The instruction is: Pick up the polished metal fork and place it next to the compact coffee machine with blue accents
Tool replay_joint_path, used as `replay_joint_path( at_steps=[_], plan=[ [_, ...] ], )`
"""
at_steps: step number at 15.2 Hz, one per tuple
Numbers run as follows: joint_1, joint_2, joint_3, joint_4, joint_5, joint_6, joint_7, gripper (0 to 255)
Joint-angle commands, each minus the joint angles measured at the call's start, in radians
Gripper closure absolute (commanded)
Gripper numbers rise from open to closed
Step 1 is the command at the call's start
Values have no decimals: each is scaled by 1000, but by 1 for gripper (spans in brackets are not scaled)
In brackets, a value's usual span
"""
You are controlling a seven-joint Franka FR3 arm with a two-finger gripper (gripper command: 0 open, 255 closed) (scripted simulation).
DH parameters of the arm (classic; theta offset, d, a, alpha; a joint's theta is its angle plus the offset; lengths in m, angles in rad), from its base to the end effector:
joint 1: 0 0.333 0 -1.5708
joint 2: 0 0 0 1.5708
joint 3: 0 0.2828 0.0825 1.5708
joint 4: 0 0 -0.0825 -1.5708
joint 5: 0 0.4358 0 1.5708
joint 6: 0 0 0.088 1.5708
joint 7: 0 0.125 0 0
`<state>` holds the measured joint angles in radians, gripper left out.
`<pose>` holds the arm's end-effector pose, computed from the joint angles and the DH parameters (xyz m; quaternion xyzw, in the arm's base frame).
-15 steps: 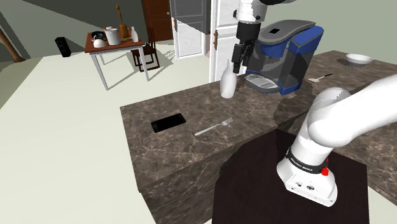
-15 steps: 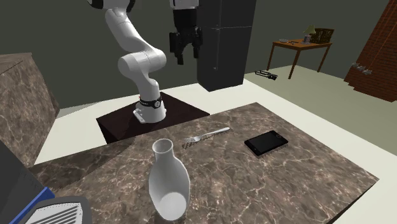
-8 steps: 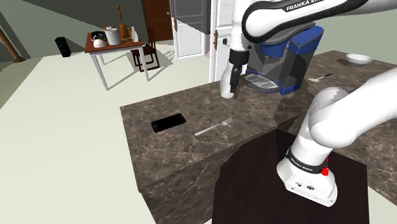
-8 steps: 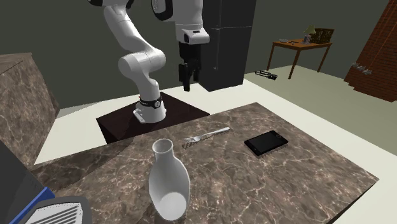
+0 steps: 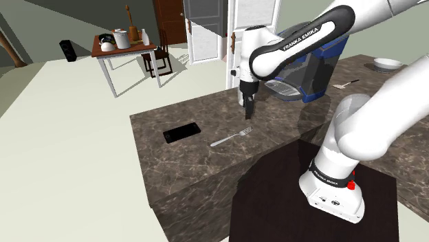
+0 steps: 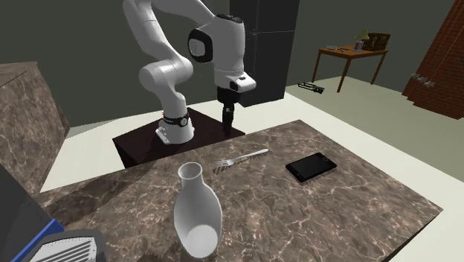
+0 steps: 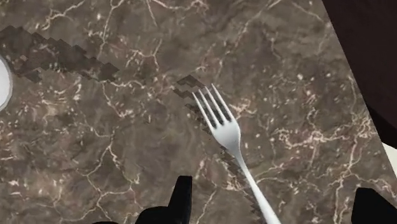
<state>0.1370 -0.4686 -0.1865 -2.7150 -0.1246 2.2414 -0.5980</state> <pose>0.4246 -0.0141 0.2860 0.9482 0.3177 -0.0062 0.0050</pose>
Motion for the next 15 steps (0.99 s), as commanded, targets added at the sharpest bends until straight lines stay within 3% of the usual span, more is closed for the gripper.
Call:
replay_joint_path(
  at_steps=[1,6,15],
  plan=[
    [16,76,-18,-13,-14,89,-68,0],
    [53,286,-56,-20,-32,301,-234,0],
    [59,419,-65,-33,-8,446,-261,0]
  ],
)
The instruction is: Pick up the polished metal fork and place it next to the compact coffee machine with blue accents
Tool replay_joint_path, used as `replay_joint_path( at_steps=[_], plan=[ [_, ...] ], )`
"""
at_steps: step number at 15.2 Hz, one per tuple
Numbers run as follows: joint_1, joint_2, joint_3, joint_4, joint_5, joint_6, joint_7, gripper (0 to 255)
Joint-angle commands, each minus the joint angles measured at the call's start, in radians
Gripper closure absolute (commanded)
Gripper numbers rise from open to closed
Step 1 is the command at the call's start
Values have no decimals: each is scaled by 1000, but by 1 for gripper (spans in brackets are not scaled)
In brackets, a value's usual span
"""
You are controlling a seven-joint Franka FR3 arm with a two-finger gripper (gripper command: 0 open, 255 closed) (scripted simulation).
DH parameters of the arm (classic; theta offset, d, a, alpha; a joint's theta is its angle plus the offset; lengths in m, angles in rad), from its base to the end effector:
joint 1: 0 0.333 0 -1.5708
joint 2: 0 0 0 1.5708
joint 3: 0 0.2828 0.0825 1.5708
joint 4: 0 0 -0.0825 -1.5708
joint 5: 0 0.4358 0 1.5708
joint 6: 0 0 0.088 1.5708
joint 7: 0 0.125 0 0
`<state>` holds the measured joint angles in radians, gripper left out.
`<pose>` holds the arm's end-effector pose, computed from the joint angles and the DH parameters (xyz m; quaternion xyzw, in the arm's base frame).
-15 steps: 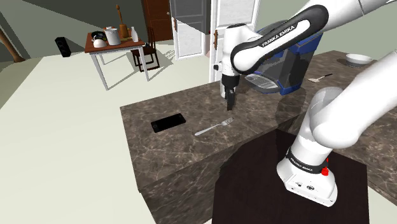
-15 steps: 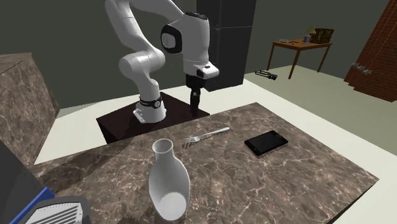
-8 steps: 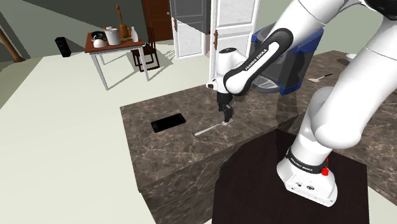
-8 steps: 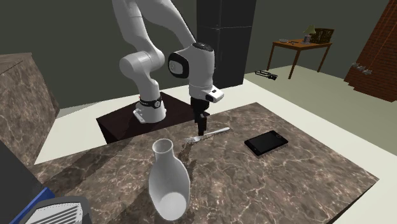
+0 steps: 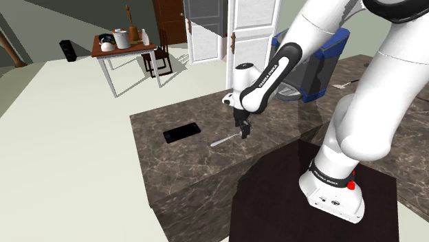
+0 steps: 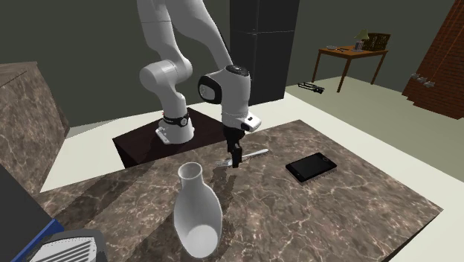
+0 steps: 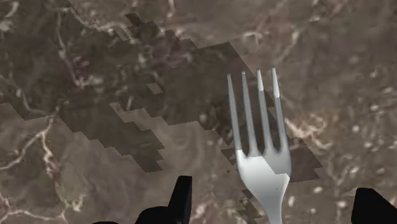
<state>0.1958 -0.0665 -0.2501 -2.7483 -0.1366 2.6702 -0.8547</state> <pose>0.4165 -0.0163 0.1398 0.8951 0.4453 -0.0155 0.0173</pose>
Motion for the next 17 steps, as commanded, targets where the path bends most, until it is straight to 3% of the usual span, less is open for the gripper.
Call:
replay_joint_path(
  at_steps=[1,7,8,17],
  plan=[
    [0,17,-1,0,4,17,-4,0],
    [0,17,-1,0,4,17,-4,0],
    [0,17,-1,0,4,17,-4,255],
    [0,17,-1,0,4,17,-4,255]
  ],
)
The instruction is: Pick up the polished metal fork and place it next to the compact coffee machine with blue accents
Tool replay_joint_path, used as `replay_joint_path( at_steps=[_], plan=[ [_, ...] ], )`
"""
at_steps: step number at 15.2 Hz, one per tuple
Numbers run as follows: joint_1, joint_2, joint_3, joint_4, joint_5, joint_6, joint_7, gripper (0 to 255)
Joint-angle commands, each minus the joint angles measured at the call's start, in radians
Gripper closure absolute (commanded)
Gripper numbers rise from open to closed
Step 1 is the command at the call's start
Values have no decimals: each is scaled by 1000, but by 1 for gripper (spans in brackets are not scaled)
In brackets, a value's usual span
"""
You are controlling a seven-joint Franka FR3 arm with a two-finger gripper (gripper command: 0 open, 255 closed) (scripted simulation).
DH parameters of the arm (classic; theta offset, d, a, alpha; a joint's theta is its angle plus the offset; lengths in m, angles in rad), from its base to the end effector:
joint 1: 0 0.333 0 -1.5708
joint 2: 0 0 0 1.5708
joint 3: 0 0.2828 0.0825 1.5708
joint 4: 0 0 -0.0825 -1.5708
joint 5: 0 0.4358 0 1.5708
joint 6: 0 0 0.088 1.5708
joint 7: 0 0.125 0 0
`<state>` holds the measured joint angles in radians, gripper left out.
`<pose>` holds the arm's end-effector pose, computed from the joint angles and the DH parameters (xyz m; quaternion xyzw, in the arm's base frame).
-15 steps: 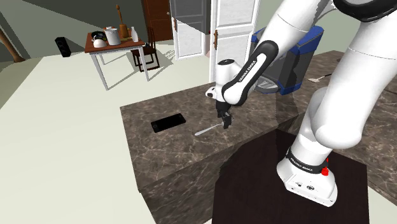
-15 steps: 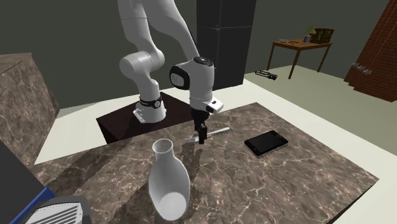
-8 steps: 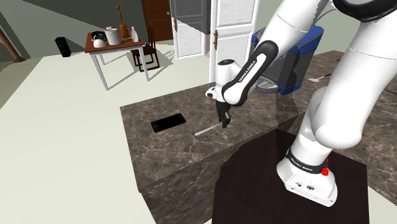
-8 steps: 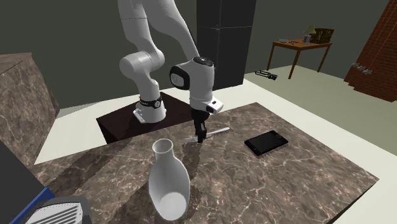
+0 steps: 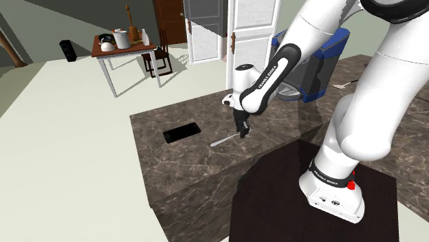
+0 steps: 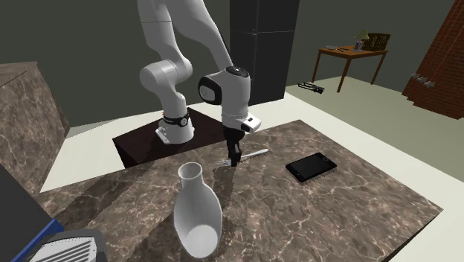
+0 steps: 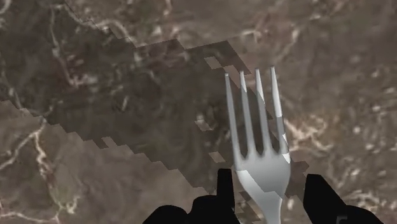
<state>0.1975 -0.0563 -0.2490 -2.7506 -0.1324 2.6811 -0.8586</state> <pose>0.4149 -0.0154 0.1359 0.8943 0.4468 -0.0160 0.0167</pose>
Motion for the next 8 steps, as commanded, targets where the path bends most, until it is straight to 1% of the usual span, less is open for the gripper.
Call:
replay_joint_path(
  at_steps=[1,8],
  plan=[
    [-3,-11,-2,3,-5,-12,3,255],
    [-9,-124,4,16,-26,-137,15,255]
  ],
)
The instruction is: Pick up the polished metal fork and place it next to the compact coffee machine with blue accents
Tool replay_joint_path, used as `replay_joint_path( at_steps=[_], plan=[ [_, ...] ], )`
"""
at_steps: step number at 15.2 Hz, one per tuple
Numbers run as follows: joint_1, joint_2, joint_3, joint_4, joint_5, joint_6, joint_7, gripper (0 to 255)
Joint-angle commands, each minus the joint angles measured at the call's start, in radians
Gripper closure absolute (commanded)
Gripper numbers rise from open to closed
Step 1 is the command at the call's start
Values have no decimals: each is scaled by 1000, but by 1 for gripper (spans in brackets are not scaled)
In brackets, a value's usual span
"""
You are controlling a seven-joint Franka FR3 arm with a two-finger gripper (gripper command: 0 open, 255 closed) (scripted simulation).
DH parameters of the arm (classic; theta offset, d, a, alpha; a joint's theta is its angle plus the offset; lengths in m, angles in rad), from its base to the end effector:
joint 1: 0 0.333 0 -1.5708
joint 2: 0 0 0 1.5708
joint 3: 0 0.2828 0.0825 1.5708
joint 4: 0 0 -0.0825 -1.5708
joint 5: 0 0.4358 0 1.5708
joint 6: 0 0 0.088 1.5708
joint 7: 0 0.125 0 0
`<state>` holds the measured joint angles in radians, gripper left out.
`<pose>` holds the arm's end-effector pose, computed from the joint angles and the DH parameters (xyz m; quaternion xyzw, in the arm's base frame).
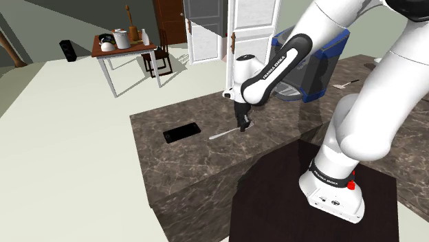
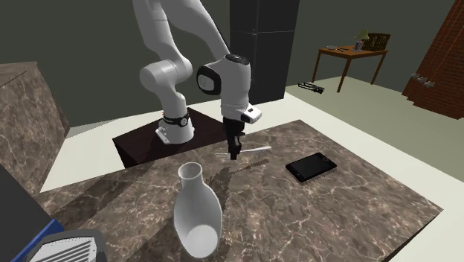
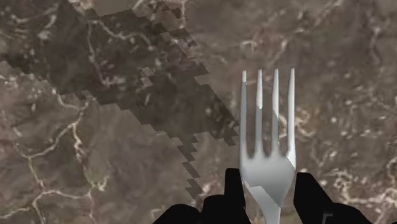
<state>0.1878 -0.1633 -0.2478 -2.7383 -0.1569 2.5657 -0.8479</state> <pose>0.4247 -0.0169 0.1743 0.8950 0.4454 -0.0149 0.0176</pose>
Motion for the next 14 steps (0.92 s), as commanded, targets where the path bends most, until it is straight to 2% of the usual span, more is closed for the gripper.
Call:
replay_joint_path(
  at_steps=[1,14],
  plan=[
    [0,-32,4,6,-4,-39,5,255],
    [-6,-197,23,67,-10,-264,9,255]
  ],
)
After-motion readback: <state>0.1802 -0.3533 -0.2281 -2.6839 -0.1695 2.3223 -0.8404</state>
